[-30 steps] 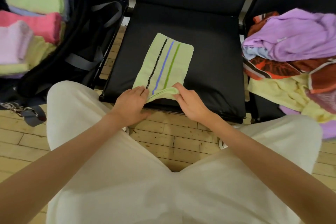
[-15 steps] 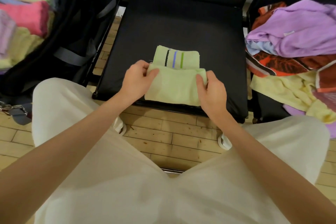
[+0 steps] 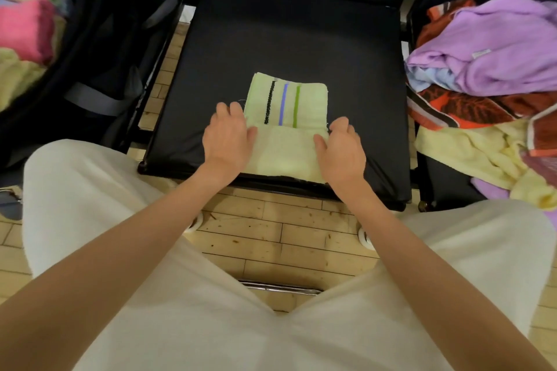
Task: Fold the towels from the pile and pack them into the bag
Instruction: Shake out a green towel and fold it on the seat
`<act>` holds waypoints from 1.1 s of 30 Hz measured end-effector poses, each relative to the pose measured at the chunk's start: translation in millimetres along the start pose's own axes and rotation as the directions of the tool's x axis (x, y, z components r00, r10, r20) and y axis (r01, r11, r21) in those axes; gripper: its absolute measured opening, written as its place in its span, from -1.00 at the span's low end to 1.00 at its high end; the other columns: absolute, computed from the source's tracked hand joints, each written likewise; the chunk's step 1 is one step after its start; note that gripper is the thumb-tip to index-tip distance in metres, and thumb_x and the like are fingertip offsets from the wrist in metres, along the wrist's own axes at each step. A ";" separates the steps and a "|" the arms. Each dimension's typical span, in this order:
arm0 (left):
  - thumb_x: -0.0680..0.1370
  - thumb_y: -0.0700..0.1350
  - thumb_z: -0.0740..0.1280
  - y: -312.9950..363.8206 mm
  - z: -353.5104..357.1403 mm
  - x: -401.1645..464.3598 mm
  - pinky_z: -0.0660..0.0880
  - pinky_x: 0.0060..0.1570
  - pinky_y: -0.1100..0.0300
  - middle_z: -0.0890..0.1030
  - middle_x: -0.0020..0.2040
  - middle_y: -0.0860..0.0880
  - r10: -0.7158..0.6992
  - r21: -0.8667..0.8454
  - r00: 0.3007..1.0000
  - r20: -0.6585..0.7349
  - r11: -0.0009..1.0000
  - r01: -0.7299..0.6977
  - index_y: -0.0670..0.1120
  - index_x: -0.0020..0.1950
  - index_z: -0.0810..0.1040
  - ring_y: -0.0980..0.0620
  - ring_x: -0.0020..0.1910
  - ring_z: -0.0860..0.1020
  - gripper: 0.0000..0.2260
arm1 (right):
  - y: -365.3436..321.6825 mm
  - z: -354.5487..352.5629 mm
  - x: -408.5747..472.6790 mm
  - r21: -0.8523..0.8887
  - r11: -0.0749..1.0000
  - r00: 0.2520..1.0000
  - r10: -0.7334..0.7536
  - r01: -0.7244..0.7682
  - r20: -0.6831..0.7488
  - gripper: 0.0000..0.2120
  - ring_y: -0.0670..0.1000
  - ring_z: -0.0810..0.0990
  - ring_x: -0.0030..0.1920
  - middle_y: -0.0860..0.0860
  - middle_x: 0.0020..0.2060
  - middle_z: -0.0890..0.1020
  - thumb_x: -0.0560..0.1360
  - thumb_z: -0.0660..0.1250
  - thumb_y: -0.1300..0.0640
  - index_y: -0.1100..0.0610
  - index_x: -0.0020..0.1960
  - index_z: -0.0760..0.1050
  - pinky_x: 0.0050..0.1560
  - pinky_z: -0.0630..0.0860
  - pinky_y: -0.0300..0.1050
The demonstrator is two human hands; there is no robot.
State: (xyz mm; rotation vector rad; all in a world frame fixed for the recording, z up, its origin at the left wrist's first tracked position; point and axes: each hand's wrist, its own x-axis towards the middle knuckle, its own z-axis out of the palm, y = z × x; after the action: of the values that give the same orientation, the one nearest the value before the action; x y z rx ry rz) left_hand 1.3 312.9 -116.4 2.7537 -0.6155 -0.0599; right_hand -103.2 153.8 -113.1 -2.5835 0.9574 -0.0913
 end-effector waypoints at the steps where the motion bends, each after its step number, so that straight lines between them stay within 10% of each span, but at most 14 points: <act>1: 0.57 -0.05 0.30 -3.4 -4.2 -0.6 0.43 -0.07 0.11 0.46 0.13 -0.15 0.067 -0.013 0.998 -0.015 0.998 -0.067 -0.18 0.21 0.42 -0.09 0.04 0.49 -0.71 | 1.4 -2.8 -0.1 0.023 0.996 0.997 -0.080 0.080 -0.019 -0.72 0.07 0.47 0.05 0.11 0.06 0.47 0.56 0.27 0.09 0.21 0.19 0.35 -0.01 0.44 -0.10; 6: 0.57 -0.02 0.30 -19.1 -31.3 -17.0 0.38 0.26 0.08 0.51 0.27 -0.07 0.498 -0.135 0.845 0.194 0.867 -0.480 -0.15 0.33 0.47 -0.05 0.24 0.48 -0.63 | 5.9 -23.5 -14.8 0.035 0.891 0.875 -0.452 0.454 0.172 -0.55 0.09 0.44 0.25 0.08 0.26 0.48 0.47 0.31 0.10 0.18 0.34 0.38 0.28 0.33 -0.06; 11: 0.58 -0.05 0.30 -31.6 -35.9 -21.9 0.06 0.45 0.22 0.25 0.52 0.00 0.503 -0.055 0.732 0.459 0.839 -0.542 -0.03 0.51 0.25 0.08 0.50 0.19 -0.48 | 11.6 -33.1 -18.8 -0.070 0.856 0.794 -0.441 0.512 0.419 -0.31 0.04 0.37 0.36 0.01 0.39 0.40 0.37 0.37 0.10 0.12 0.47 0.24 0.34 0.28 -0.08; 18: 0.51 -0.18 0.34 -19.5 -35.8 -15.3 0.43 0.25 0.09 0.54 0.26 -0.04 0.487 -0.026 0.791 0.370 0.857 -0.515 -0.07 0.35 0.44 -0.01 0.22 0.50 -0.60 | 6.9 -34.0 -8.8 -0.076 0.900 0.845 -0.371 0.430 0.387 -0.50 0.07 0.50 0.18 0.02 0.20 0.55 0.43 0.33 0.14 0.07 0.37 0.40 0.17 0.42 -0.09; 23: 0.46 -0.15 0.42 -18.3 -45.4 7.3 0.54 -0.12 0.18 0.64 -0.06 0.01 0.391 -0.323 0.883 0.259 0.897 -0.302 -0.08 0.11 0.60 0.12 -0.16 0.56 -0.77 | 6.6 -39.6 8.5 0.271 0.958 0.950 -0.166 0.092 0.265 -0.89 0.02 0.56 -0.26 0.02 -0.27 0.59 0.39 0.31 0.15 0.19 -0.16 0.55 -0.27 0.49 -0.08; 33: 0.58 -0.13 0.28 8.8 -26.8 75.7 0.51 0.06 0.14 0.54 0.13 -0.02 -0.158 -0.701 0.930 0.333 0.618 0.356 -0.11 0.30 0.45 0.05 0.10 0.52 -0.71 | -7.1 -18.8 72.6 0.676 0.687 0.962 0.234 -0.266 0.140 -0.72 -0.06 0.56 -0.05 0.01 -0.03 0.59 0.48 0.32 0.08 0.20 0.14 0.50 -0.17 0.44 -0.24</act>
State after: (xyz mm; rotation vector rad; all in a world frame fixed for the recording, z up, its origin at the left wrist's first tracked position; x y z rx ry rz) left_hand 69.2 281.4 -86.1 1.9778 -0.1530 -0.5930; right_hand -46.8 106.1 -98.2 -1.7384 1.0084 -0.2648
